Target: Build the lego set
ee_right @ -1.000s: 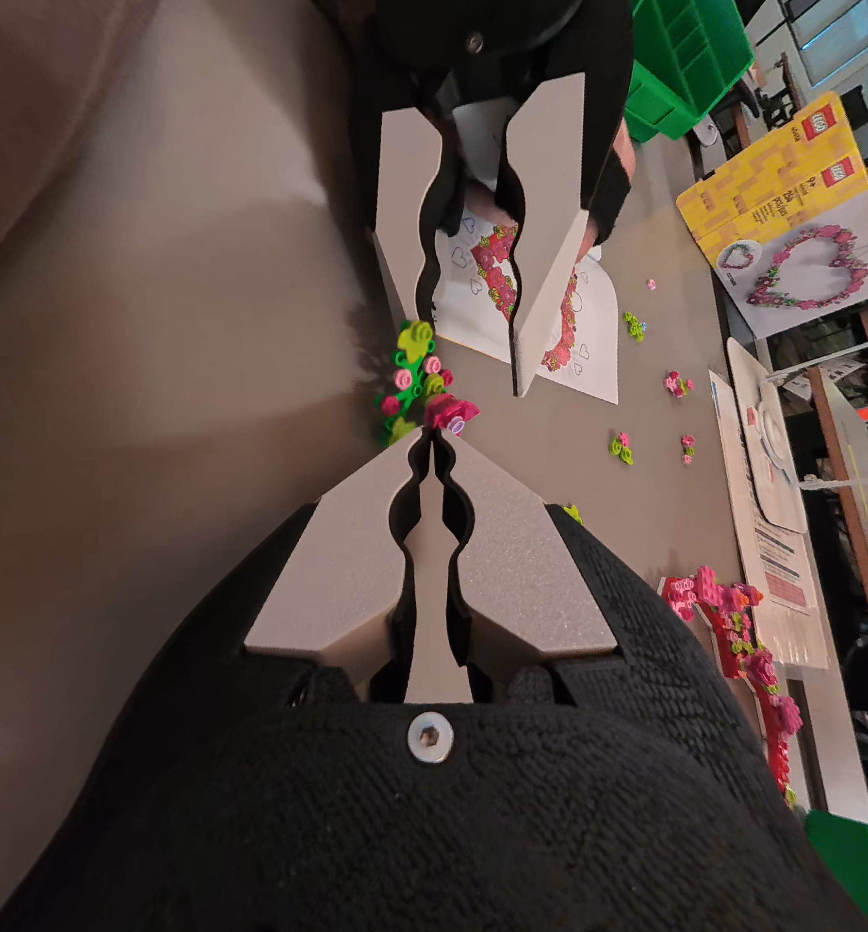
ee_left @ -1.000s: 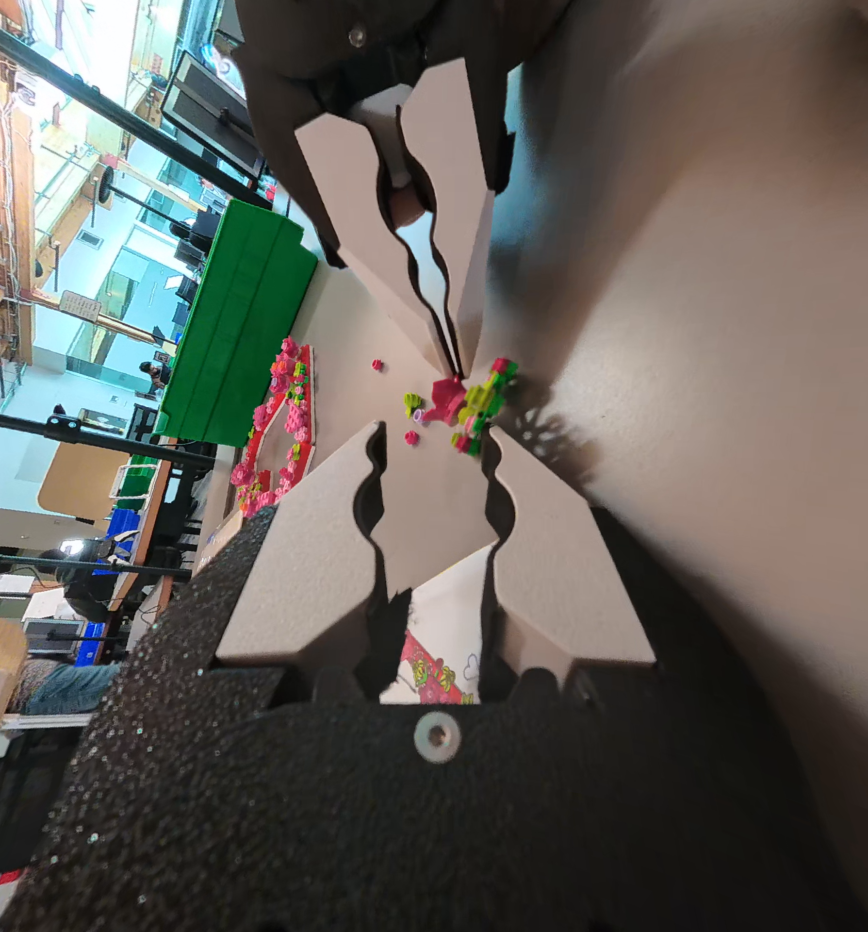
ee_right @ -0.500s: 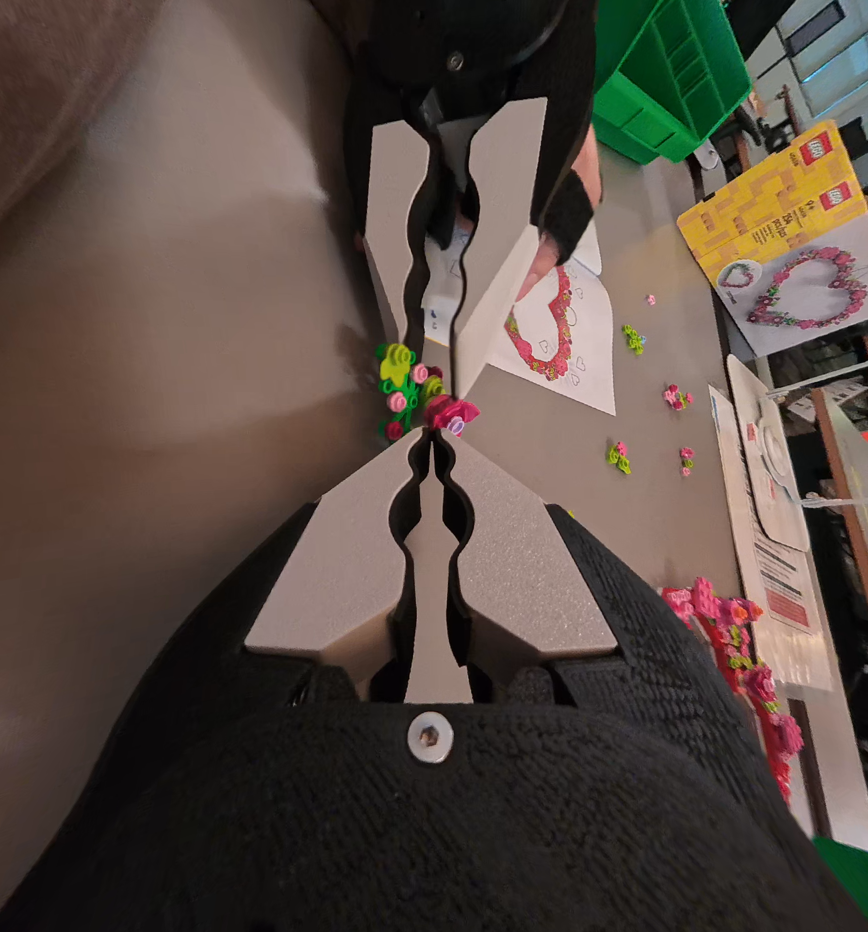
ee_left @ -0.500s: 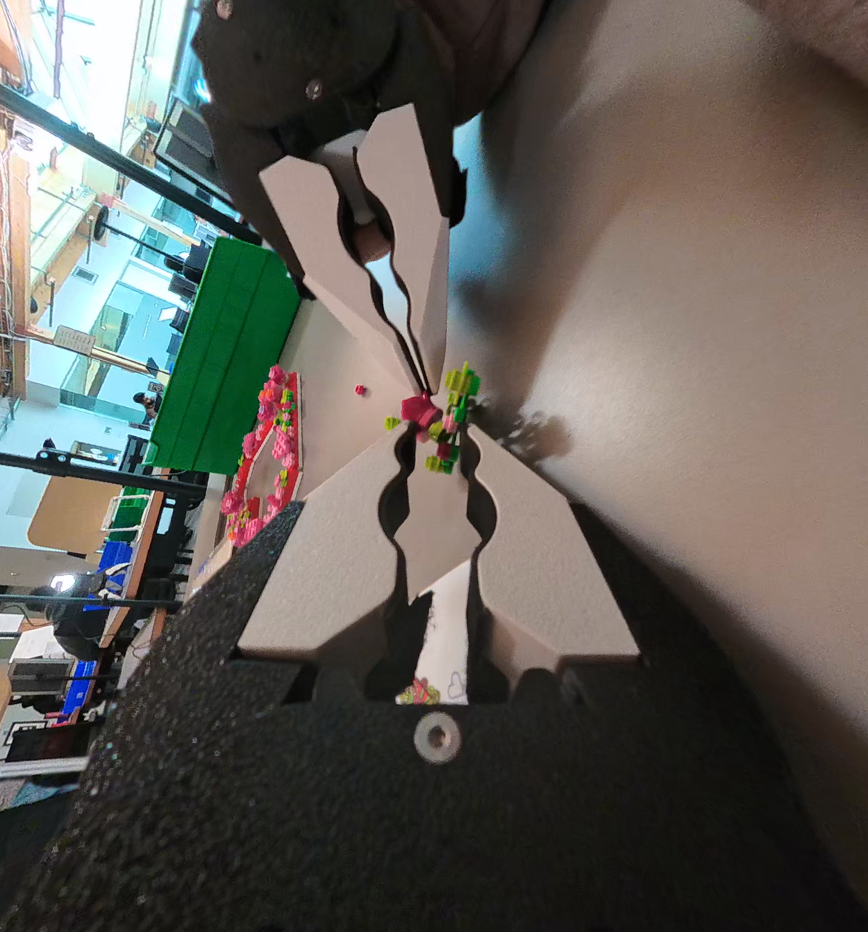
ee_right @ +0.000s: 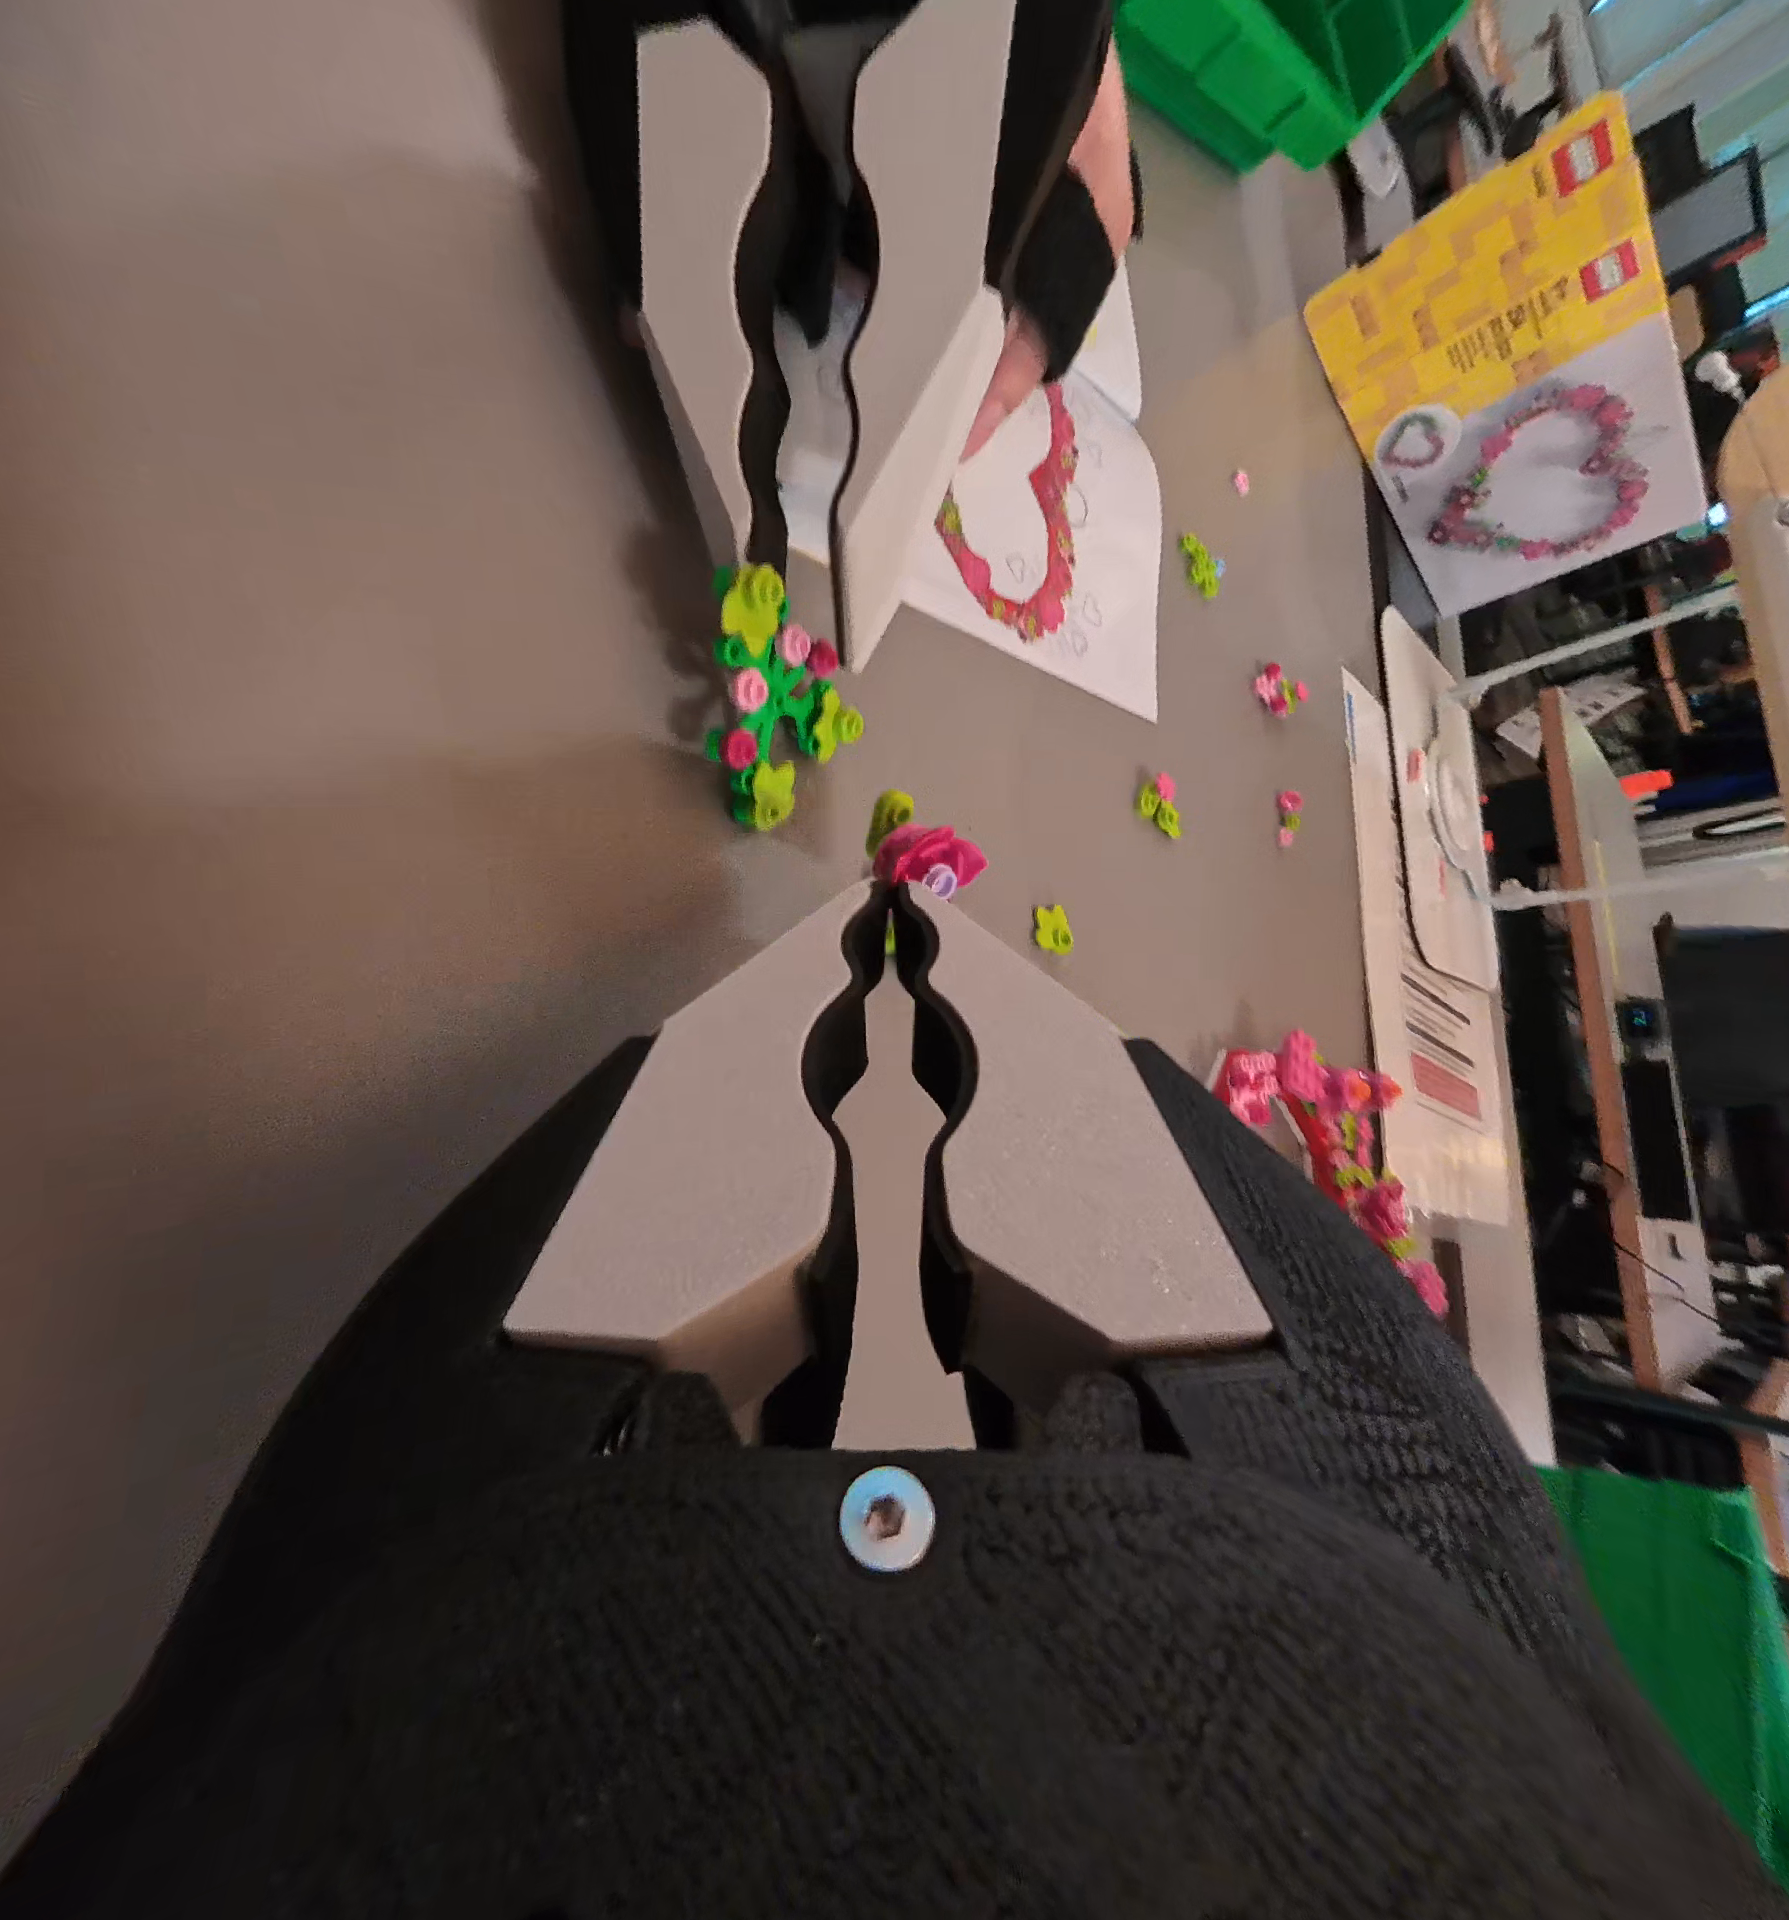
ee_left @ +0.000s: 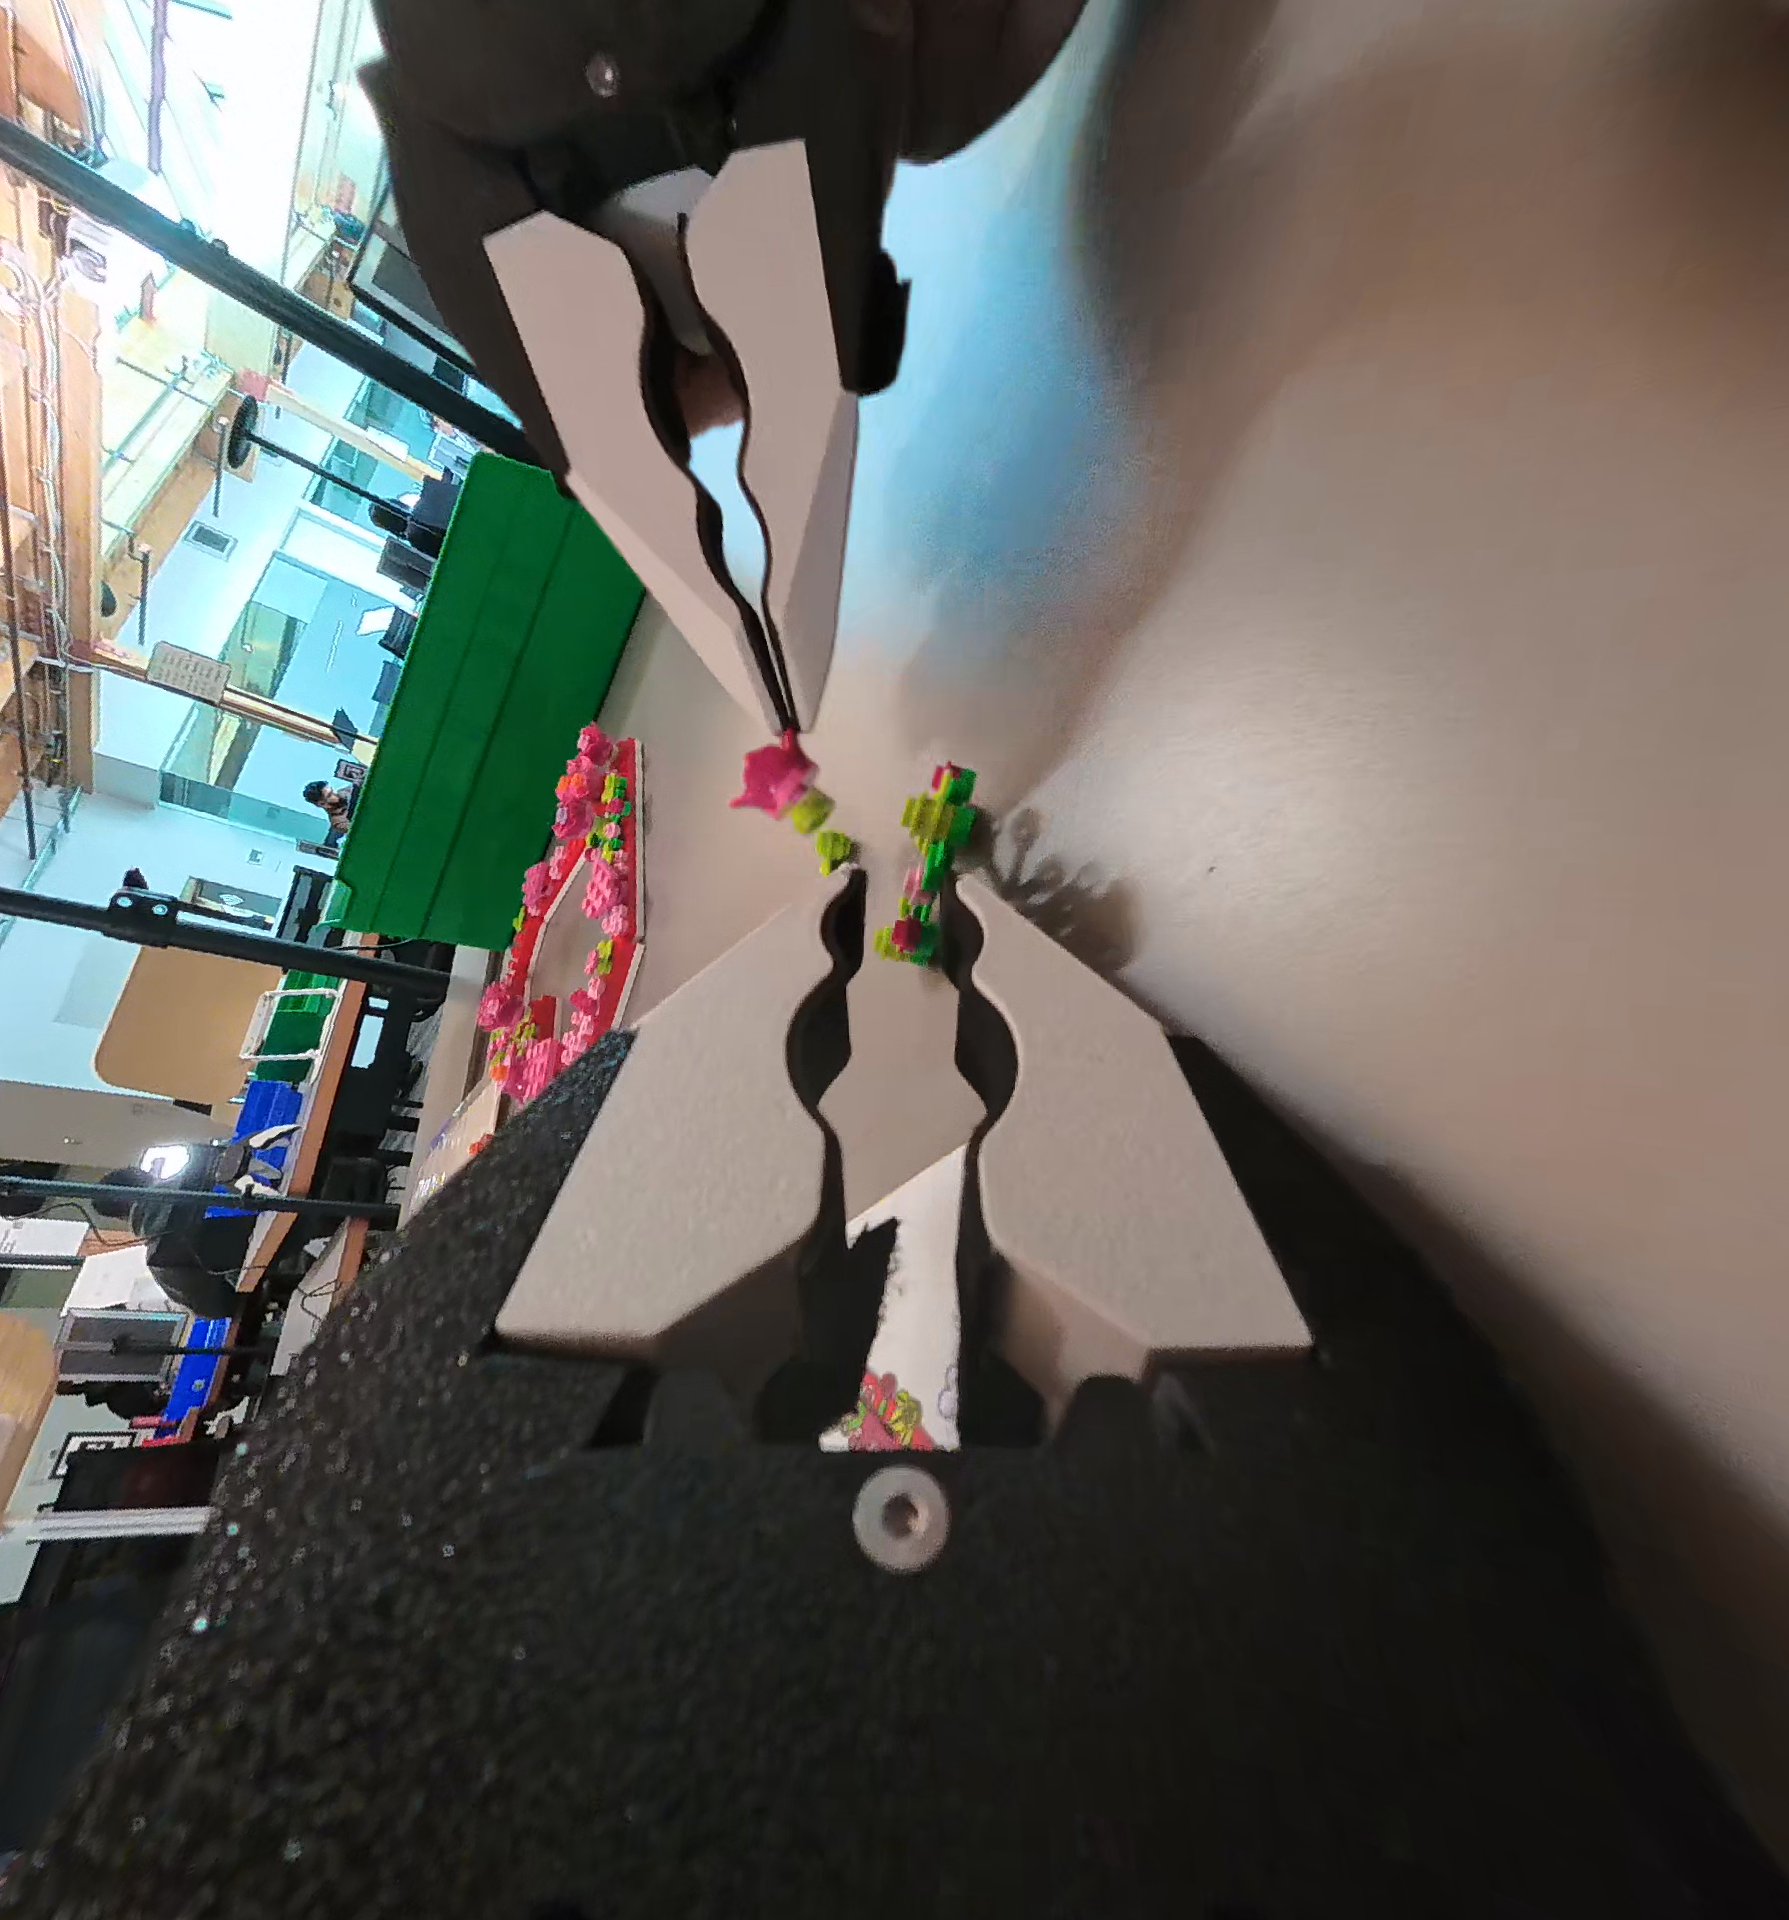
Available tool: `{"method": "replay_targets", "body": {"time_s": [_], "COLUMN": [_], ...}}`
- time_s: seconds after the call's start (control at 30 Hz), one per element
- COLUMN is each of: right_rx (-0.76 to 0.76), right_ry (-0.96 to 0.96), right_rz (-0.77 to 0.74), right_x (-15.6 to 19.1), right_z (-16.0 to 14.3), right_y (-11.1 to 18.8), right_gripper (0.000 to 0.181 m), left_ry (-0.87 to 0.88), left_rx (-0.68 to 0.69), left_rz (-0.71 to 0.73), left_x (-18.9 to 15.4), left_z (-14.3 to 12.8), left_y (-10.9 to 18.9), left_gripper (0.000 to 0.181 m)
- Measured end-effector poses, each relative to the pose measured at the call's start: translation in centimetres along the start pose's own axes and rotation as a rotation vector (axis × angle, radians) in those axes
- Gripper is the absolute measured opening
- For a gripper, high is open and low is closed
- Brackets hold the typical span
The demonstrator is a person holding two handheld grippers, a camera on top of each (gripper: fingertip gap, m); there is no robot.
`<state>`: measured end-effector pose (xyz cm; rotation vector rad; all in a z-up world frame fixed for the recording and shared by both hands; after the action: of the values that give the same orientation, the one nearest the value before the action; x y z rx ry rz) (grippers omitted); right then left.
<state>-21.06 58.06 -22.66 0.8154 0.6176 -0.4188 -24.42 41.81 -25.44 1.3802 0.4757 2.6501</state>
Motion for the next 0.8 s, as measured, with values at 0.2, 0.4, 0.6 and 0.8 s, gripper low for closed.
{"method": "replay_targets", "body": {"time_s": [0.2,0.4,0.6,0.8], "right_rx": [0.234,0.28,0.281,0.098], "right_ry": [0.075,0.086,-0.003,-0.045], "right_rz": [0.144,0.162,0.15,0.041], "right_x": [0.7,0.8,0.8,2.1], "right_z": [-0.4,0.1,0.1,2.6], "right_y": [0.9,0.8,1.2,-0.4], "right_gripper": [0.0,0.0,0.031,0.033], "left_ry": [-0.001,0.048,0.066,0.072], "left_rx": [0.007,0.005,0.003,-0.001], "left_rz": [0.0,-0.007,-0.014,-0.017], "left_x": [0.0,0.1,0.1,0.1], "left_z": [0.0,0.0,0.0,0.0], "left_y": [-0.1,-0.1,-0.1,-0.1], "left_gripper": [0.011,0.01,0.009,0.009]}}
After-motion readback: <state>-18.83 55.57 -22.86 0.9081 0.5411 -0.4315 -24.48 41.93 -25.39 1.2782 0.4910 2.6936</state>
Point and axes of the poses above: each gripper's, where its closed fingertips meet, y back along the fingers, z out of its top, x = y × z across the jaws, the point moved 8 cm from there along y, back along the fingers, and after that the axes turned 1 degree about -x, right-handed, at the moved point
